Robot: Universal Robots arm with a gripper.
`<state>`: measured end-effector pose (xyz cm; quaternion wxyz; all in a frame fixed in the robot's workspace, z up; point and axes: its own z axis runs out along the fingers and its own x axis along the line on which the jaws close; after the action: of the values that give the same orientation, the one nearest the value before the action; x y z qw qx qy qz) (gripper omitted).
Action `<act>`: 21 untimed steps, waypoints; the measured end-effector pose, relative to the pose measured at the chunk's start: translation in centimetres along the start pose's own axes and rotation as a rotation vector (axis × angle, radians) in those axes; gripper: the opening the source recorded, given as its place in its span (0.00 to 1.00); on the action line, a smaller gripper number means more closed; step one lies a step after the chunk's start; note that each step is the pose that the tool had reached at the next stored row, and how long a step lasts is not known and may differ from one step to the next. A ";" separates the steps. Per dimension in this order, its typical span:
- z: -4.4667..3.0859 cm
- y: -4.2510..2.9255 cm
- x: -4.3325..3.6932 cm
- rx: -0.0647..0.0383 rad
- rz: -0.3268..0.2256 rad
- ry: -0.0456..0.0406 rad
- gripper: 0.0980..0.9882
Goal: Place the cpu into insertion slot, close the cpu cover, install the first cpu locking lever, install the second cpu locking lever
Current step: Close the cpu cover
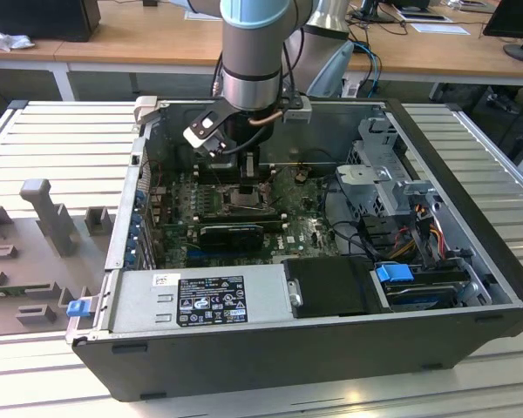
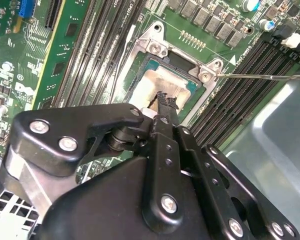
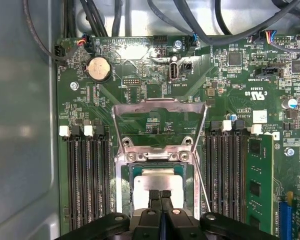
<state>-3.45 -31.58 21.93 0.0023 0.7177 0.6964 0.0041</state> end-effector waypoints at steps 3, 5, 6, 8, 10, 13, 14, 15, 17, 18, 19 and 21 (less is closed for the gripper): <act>0.07 0.54 0.02 0.000 0.000 -0.0018 0.01; 0.12 0.95 0.03 0.000 0.000 -0.0020 0.01; 0.13 1.06 0.02 0.000 0.000 -0.0021 0.01; -0.02 1.15 0.03 0.000 0.000 -0.0022 0.01; -0.61 1.16 0.03 0.000 0.000 -0.0020 0.01; -0.72 1.92 0.06 0.000 0.000 -0.0021 0.01; -0.72 2.21 0.06 0.000 0.000 -0.0020 0.01; -0.72 2.56 0.07 0.000 0.000 -0.0019 0.01; -1.40 2.66 0.08 0.000 0.000 -0.0020 0.01; -1.75 2.66 0.08 0.000 0.000 -0.0019 0.01; -2.08 2.66 0.08 0.000 0.000 -0.0020 0.01; -2.91 2.70 0.09 0.000 0.000 -0.0018 0.01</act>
<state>-0.78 -31.58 24.87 0.0031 0.7177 0.6964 0.0035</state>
